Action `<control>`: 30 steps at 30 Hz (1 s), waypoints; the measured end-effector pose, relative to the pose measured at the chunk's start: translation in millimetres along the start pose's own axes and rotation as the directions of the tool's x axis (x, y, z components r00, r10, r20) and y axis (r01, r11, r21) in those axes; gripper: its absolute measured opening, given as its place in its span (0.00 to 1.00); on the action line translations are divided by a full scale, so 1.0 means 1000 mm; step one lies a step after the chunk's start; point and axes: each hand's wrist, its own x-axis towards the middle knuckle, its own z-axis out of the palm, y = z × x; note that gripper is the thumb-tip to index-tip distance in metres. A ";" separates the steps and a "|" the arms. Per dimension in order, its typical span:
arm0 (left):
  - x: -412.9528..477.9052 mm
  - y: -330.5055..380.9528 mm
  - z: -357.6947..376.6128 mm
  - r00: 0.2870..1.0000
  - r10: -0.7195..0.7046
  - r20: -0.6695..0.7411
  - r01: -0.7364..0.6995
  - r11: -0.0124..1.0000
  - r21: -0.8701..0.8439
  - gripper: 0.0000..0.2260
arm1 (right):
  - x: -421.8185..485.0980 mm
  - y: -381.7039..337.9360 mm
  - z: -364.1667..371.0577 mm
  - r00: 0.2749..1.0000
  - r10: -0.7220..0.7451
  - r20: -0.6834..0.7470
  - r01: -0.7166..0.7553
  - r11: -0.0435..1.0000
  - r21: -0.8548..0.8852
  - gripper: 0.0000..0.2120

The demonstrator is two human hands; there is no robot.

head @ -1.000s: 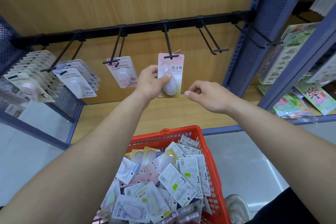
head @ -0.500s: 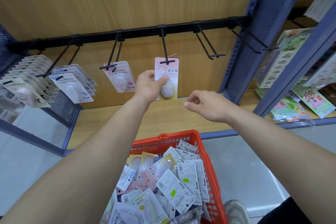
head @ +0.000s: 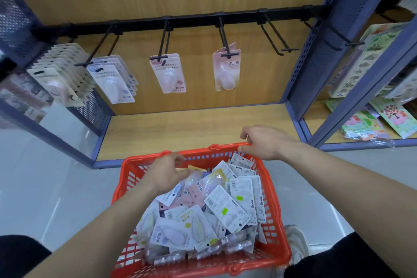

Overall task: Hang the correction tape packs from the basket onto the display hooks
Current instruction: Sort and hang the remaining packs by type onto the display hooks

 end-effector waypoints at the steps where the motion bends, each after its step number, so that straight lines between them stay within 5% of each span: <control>1: -0.005 -0.009 0.008 0.999 0.004 0.036 -0.006 0.998 0.062 0.26 | -0.005 -0.003 0.010 1.000 -0.009 0.025 0.010 0.999 -0.040 0.19; 5: -0.015 -0.035 0.039 0.995 -0.013 0.099 0.010 1.000 0.030 0.27 | -0.019 -0.016 0.059 0.992 -0.018 0.125 0.031 0.994 -0.101 0.21; 10: -0.020 -0.069 0.073 0.998 -0.058 0.027 0.058 0.998 0.010 0.34 | -0.017 -0.031 0.127 0.989 -0.015 0.150 0.010 0.999 0.034 0.20; 24: 0.030 -0.107 0.086 0.989 -0.123 -0.086 0.132 0.986 0.107 0.33 | 0.044 -0.069 0.215 0.967 0.246 -0.068 -0.208 0.914 0.348 0.36; 30: 0.047 -0.111 0.089 0.980 -0.109 -0.164 0.135 0.978 0.158 0.36 | 0.053 -0.060 0.222 0.966 0.247 -0.072 -0.174 0.834 0.525 0.42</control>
